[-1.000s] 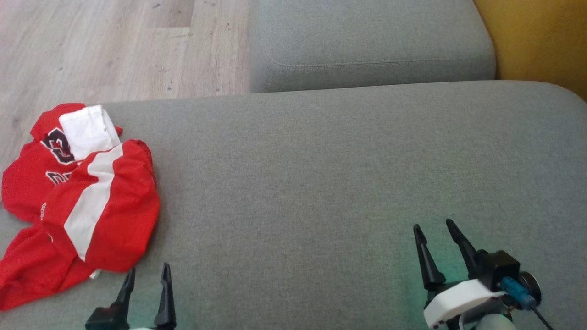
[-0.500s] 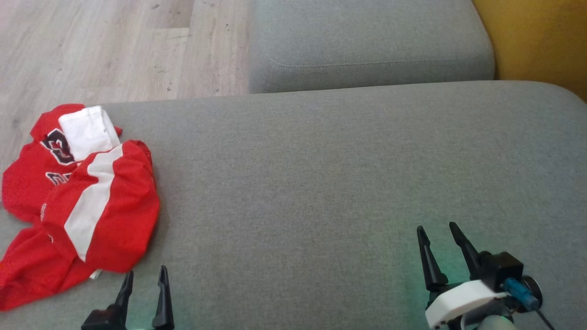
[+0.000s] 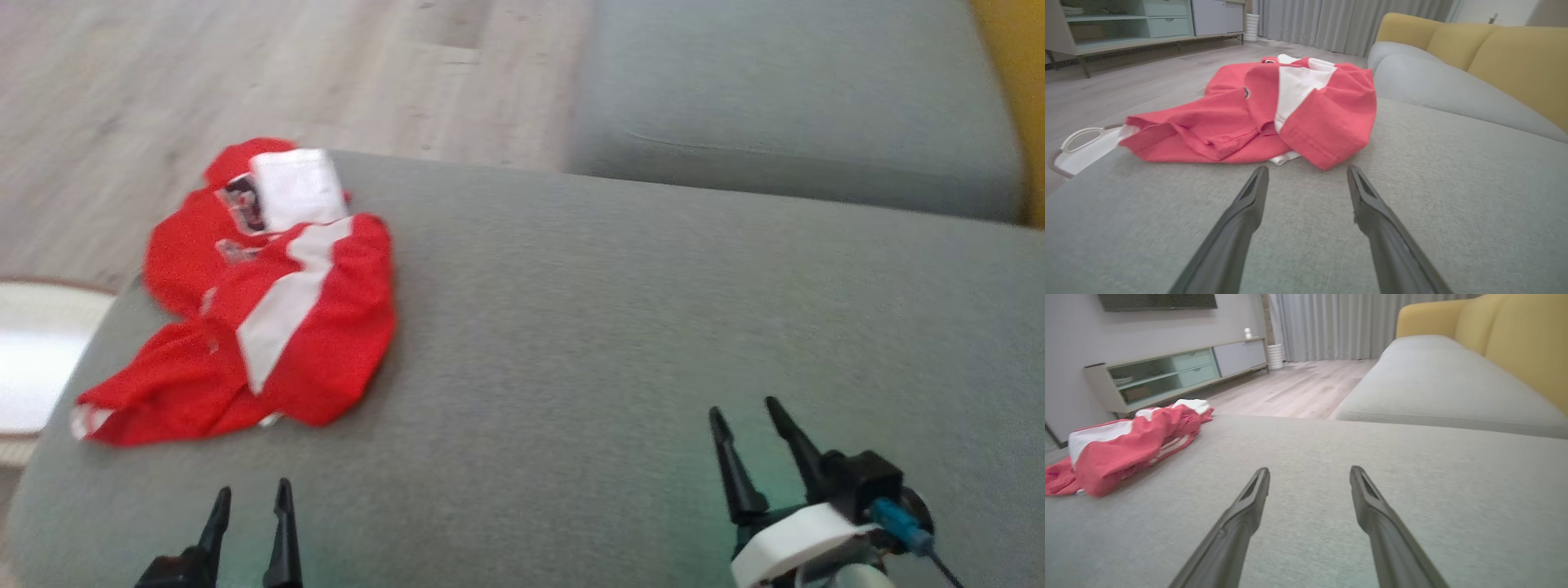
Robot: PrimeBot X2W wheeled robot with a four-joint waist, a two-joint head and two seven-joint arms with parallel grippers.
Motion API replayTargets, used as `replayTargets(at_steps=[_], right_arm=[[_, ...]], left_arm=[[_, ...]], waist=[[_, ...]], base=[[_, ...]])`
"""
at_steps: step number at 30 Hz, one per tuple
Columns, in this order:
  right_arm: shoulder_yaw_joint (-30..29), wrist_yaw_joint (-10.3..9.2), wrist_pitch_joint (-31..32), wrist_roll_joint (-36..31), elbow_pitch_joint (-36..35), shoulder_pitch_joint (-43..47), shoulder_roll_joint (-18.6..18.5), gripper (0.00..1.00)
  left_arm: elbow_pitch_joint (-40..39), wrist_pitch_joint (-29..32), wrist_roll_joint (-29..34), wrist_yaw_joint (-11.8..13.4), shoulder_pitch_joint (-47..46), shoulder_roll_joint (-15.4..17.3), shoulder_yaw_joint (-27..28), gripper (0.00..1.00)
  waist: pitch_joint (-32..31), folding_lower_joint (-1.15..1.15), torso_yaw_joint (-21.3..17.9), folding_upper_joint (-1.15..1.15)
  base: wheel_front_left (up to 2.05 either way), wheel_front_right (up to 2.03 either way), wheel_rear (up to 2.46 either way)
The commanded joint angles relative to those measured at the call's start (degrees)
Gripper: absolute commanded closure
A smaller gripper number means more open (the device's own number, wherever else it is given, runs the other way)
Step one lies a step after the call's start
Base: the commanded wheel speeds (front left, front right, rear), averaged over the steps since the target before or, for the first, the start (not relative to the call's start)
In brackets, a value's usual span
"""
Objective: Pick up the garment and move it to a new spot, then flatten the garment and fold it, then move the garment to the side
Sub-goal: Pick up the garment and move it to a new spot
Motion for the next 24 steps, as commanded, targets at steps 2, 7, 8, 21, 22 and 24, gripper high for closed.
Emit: replayTargets(at_steps=[2,7,8,21,22,24], right_arm=[[2.92,-0.04,-0.78,0.56,-1.85,-2.34,-0.17,0.0],[5.81,-0.04,-0.78,0.69,-1.48,-3.28,-0.17,0.0],[6.05,-0.04,-0.78,0.58,-1.46,-3.46,-0.17,0.0],[6.71,-0.04,-0.78,-2.8,-3.97,-9.79,-2.48,0.0],[6.84,-0.04,-0.78,-2.91,-4.16,-10.36,-2.65,0.0],[7.1,-0.04,-0.78,-2.98,-4.45,-11.37,-2.91,0.0]], left_arm=[[-1.56,-0.71,-0.26,0.03,-1.44,0.84,2.7,0.0],[-2.77,-0.71,-0.87,-0.37,-1.36,1.01,3.23,0.0],[-3.15,-0.71,-1.17,-0.47,-1.68,1.0,3.39,0.0],[-4.12,10.47,-7.37,-1.93,-21.46,2.81,4.18,0.0],[-3.11,12.31,-7.66,-1.88,-23.33,3.39,4.24,0.0],[-0.73,15.53,-8.55,-1.79,-26.77,4.1,4.51,0.0]], waist=[[-0.47,0.0,5.27,0.0],[0.18,0.0,6.19,0.0],[0.45,0.0,6.07,0.0],[15.03,0.0,1.26,0.0],[16.14,0.0,0.9,0.0],[18.17,0.0,0.26,0.0]], base=[[0.0,0.0,0.0],[0.0,0.0,0.0],[0.0,0.0,0.0],[0.0,0.0,0.0],[0.0,0.0,0.0],[0.0,0.0,0.0]])
